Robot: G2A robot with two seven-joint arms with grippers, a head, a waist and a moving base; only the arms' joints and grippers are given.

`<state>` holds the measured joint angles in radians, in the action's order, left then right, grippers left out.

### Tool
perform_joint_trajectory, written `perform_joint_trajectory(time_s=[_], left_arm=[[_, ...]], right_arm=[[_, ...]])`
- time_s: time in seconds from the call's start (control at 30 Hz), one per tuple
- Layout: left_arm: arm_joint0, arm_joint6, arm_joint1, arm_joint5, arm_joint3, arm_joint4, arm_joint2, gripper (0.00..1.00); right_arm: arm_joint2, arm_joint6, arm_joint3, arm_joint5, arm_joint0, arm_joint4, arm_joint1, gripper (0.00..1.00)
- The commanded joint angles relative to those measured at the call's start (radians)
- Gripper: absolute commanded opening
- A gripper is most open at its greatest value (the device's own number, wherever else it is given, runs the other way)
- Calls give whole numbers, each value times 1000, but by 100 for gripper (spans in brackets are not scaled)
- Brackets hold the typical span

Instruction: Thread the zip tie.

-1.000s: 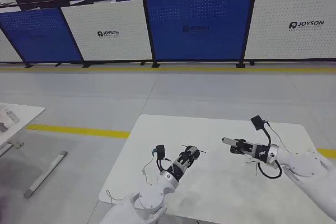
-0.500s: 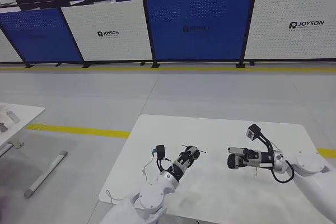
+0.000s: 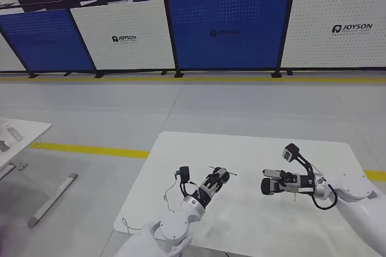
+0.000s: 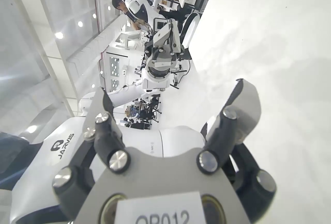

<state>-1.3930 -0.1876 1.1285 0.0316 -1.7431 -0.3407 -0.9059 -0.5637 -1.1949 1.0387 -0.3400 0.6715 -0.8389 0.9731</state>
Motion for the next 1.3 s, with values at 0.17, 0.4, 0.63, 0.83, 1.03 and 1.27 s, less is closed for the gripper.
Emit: perform_joint_trajectory(time_s=[0.17, 0.4, 0.63, 0.83, 1.03, 1.27], left_arm=[[6, -16, 16, -17, 15, 37, 32, 0], [23, -32, 36, -35, 46, -23, 49, 0], [23, -32, 36, -35, 46, -23, 49, 0], [24, -32, 35, -33, 50, 13, 45, 0], [0, 38, 23, -45, 36, 90, 12, 0], [-2, 39, 23, -43, 34, 83, 9, 0]], right_arm=[[-3, 18, 10, 41, 14, 35, 14, 100], [22, 35, -47, 91, -1, 63, 58, 100], [22, 35, -47, 91, -1, 63, 58, 100], [15, 41, -27, 92, 18, 63, 60, 100], [0, -28, -38, 62, 25, 38, 80, 100], [0, -24, -40, 60, 25, 40, 82, 100]])
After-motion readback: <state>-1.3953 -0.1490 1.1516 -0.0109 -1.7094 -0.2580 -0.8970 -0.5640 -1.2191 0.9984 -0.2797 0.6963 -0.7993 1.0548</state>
